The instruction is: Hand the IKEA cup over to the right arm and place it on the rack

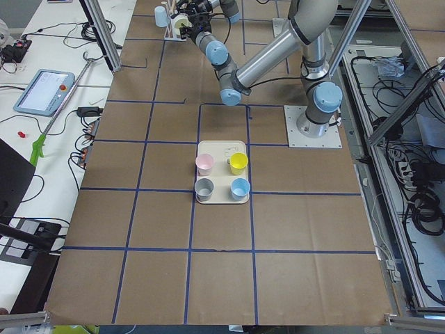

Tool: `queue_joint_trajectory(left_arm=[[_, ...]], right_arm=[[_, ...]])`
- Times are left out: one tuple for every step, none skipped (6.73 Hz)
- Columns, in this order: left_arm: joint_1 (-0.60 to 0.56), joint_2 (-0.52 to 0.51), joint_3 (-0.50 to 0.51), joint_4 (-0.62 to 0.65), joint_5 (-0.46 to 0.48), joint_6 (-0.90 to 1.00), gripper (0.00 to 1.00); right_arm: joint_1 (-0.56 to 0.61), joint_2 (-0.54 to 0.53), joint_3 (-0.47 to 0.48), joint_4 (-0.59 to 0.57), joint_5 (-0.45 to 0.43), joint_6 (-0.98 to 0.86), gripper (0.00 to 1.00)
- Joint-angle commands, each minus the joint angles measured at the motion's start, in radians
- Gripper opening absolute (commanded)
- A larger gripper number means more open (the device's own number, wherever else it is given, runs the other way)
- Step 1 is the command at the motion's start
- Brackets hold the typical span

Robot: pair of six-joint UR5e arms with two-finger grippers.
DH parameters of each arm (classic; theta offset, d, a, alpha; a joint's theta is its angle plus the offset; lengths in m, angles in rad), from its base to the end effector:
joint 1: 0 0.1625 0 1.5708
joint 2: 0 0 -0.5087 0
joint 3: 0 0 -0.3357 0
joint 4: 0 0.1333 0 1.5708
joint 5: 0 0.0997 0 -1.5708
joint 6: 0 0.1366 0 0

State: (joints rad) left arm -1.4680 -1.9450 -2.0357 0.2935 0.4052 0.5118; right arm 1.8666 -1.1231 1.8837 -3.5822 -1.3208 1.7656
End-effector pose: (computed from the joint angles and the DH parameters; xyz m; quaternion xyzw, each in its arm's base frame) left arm -0.2053 -0.5319 0.4435 -0.4121 -0.6576 0.5354 0.3333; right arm 0.3407 -0.5447 0.4427 0.4852 0.6457 -0.2120 0.5502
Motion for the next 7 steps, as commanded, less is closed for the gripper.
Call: queue_joint_trajectory(left_arm=[[0.006, 0.008, 0.002, -0.001, -0.006, -0.036, 0.99], [0.023, 0.012, 0.002, 0.000, -0.006, -0.038, 0.99], [0.067, 0.017, -0.004, 0.000, -0.014, -0.039, 0.99], [0.118, 0.026, -0.011, 0.000, -0.040, -0.039, 0.99], [0.162, 0.026, -0.014, 0.000, -0.048, -0.039, 0.99], [0.216, 0.021, -0.008, -0.004, -0.046, -0.041, 0.99], [0.218, 0.018, 0.005, -0.017, -0.028, -0.042, 0.99]], right_arm=[[-0.001, -0.001, 0.000, 0.000, 0.000, 0.000, 0.50], [0.000, -0.001, -0.001, 0.000, 0.000, 0.000, 0.50], [-0.001, -0.001, -0.003, 0.000, 0.000, 0.000, 0.50], [-0.010, 0.000, -0.006, 0.000, 0.002, -0.015, 0.47], [-0.062, -0.004, -0.012, 0.005, 0.009, -0.026, 0.42], [-0.114, -0.006, -0.020, 0.006, 0.015, -0.056, 0.39], [-0.162, -0.006, -0.017, 0.003, 0.015, -0.206, 0.39]])
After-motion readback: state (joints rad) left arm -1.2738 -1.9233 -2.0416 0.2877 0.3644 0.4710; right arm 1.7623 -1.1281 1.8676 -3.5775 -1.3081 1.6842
